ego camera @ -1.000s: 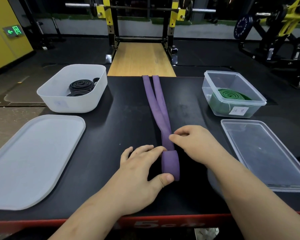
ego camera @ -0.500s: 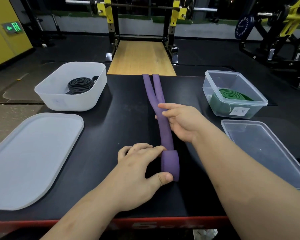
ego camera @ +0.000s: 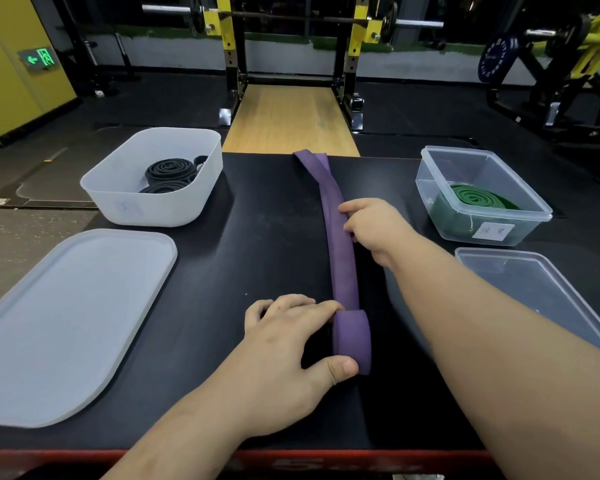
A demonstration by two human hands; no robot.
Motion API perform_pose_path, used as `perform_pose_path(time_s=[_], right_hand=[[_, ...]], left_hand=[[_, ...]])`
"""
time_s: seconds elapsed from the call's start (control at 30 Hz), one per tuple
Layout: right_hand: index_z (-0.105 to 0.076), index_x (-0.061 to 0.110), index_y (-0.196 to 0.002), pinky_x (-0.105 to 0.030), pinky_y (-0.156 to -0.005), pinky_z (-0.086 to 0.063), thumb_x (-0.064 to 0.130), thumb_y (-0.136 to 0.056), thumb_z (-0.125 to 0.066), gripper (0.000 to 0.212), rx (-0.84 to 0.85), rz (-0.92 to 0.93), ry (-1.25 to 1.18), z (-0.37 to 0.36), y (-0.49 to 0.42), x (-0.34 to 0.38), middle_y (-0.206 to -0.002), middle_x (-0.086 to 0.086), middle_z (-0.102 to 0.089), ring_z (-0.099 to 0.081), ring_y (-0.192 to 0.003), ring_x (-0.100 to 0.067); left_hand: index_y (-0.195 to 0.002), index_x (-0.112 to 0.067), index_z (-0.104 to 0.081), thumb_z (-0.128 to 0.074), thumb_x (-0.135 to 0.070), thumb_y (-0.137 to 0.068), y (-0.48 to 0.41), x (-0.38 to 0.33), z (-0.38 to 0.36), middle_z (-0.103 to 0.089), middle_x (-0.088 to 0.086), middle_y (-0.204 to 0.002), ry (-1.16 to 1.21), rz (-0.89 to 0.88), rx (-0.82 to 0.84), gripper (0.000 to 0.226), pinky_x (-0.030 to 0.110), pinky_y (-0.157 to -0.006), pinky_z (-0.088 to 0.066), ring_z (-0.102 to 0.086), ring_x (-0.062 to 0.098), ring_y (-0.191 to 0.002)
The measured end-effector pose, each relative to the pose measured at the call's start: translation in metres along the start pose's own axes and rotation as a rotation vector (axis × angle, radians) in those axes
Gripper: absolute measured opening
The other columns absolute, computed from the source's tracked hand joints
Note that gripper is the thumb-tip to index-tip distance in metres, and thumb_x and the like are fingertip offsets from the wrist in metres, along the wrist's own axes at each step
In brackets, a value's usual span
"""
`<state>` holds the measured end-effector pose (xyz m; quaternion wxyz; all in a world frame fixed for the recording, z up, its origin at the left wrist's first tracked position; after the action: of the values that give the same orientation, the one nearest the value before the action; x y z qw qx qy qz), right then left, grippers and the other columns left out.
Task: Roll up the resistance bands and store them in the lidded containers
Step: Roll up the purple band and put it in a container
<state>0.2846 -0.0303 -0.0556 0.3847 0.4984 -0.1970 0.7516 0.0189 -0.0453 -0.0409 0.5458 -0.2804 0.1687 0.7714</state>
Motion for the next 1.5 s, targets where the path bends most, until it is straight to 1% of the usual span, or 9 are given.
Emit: perform_pose_path(time_s=[0.13, 0.23, 0.3, 0.4, 0.73, 0.87, 1.07, 1.33, 1.5], right_hand=[[-0.066, 0.011, -0.132, -0.031, -0.077, -0.055, -0.016, -0.089, -0.051, 0.052, 0.026, -0.015, -0.291, 0.005, -0.005, -0.001, -0.126, -0.011, -0.071, -0.068, -0.107, -0.023], [-0.062, 0.014, -0.140, -0.043, -0.103, -0.054, -0.004, -0.094, -0.052, 0.051, -0.002, 0.046, 0.154, 0.000, -0.002, 0.003, -0.136, -0.006, -0.066, -0.062, -0.125, -0.027], [-0.057, 0.019, -0.145, -0.039, -0.104, -0.052, 0.005, -0.097, -0.051, 0.051, -0.038, 0.077, 0.400, -0.003, 0.001, 0.010, -0.139, -0.005, -0.063, -0.060, -0.126, -0.028], [-0.048, 0.027, -0.151, -0.034, -0.095, -0.052, 0.011, -0.099, -0.049, 0.055, -0.031, 0.106, 0.496, -0.007, 0.002, 0.019, -0.138, -0.006, -0.062, -0.060, -0.122, -0.030], [-0.060, 0.029, -0.141, -0.045, -0.110, -0.045, 0.021, -0.102, -0.046, 0.043, 0.087, 0.256, 0.777, -0.005, 0.036, 0.007, -0.145, -0.003, -0.055, -0.053, -0.130, -0.029], [-0.059, 0.023, -0.143, -0.033, -0.113, -0.038, 0.020, -0.103, -0.051, 0.042, 0.143, 0.313, 0.777, 0.007, 0.078, 0.002, -0.147, -0.002, -0.056, -0.051, -0.134, -0.023], [-0.054, 0.032, -0.148, -0.002, -0.110, -0.010, 0.021, -0.100, -0.061, 0.050, 0.250, 0.380, 0.749, 0.026, 0.151, -0.012, -0.157, 0.012, -0.047, -0.037, -0.147, -0.006], [-0.042, 0.050, -0.151, -0.010, -0.122, -0.009, 0.029, -0.097, -0.065, 0.063, 0.400, 0.352, 0.653, 0.035, 0.192, -0.026, -0.160, 0.032, -0.030, -0.007, -0.149, 0.017], [-0.026, 0.070, -0.144, -0.031, -0.124, -0.027, 0.059, -0.073, -0.077, 0.089, 0.456, 0.283, 0.533, 0.050, 0.203, -0.022, -0.151, 0.034, -0.040, -0.026, -0.150, 0.004]], left_hand=[[-0.145, -0.048, -0.039, -0.058, -0.061, -0.094, -0.001, -0.001, 0.001, -0.029, -0.047, -0.121, -0.010, -0.012, 0.006, 0.056, 0.024, -0.117, -0.006, 0.010, -0.035, -0.119], [-0.147, -0.046, -0.038, -0.058, -0.061, -0.094, 0.000, 0.000, 0.001, -0.030, -0.043, -0.122, 0.003, -0.007, 0.004, 0.058, 0.025, -0.119, -0.007, 0.011, -0.036, -0.118], [-0.146, -0.047, -0.038, -0.057, -0.062, -0.094, -0.001, 0.000, 0.000, -0.031, -0.042, -0.125, 0.013, -0.002, 0.006, 0.058, 0.027, -0.120, -0.006, 0.010, -0.034, -0.121], [-0.148, -0.046, -0.037, -0.056, -0.063, -0.093, -0.001, 0.000, 0.000, -0.028, -0.040, -0.125, 0.005, -0.005, 0.007, 0.060, 0.026, -0.119, -0.007, 0.013, -0.036, -0.117], [-0.147, -0.045, -0.038, -0.052, -0.063, -0.095, -0.002, 0.004, -0.001, -0.023, -0.051, -0.118, -0.024, -0.015, 0.006, 0.057, 0.030, -0.121, -0.004, 0.006, -0.036, -0.119], [-0.149, -0.043, -0.037, -0.043, -0.070, -0.088, -0.003, 0.007, -0.004, -0.028, -0.042, -0.126, -0.034, -0.014, -0.018, 0.067, 0.032, -0.122, -0.004, 0.004, -0.033, -0.124], [-0.147, -0.036, -0.042, -0.043, -0.063, -0.089, 0.000, 0.004, -0.003, -0.023, -0.055, -0.117, -0.030, -0.051, -0.031, 0.064, 0.026, -0.121, -0.005, -0.001, -0.032, -0.126], [-0.149, -0.032, -0.044, -0.034, -0.073, -0.087, 0.011, 0.003, -0.012, -0.033, -0.037, -0.134, -0.066, -0.122, -0.065, 0.076, 0.030, -0.123, -0.008, -0.005, -0.019, -0.140], [-0.152, -0.040, -0.035, -0.026, -0.079, -0.083, 0.007, 0.005, -0.014, -0.030, -0.032, -0.141, -0.064, -0.062, -0.020, 0.080, 0.029, -0.123, -0.005, -0.001, -0.018, -0.140]])
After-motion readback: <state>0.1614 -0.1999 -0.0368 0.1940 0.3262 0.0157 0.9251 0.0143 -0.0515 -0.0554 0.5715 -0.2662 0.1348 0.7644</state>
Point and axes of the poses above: each hand's wrist, its own y-axis away from the middle knuckle, its own z-axis out of the back of the hand, x = y × z, the point moved 4 cm from there along -y, towards the middle knuckle
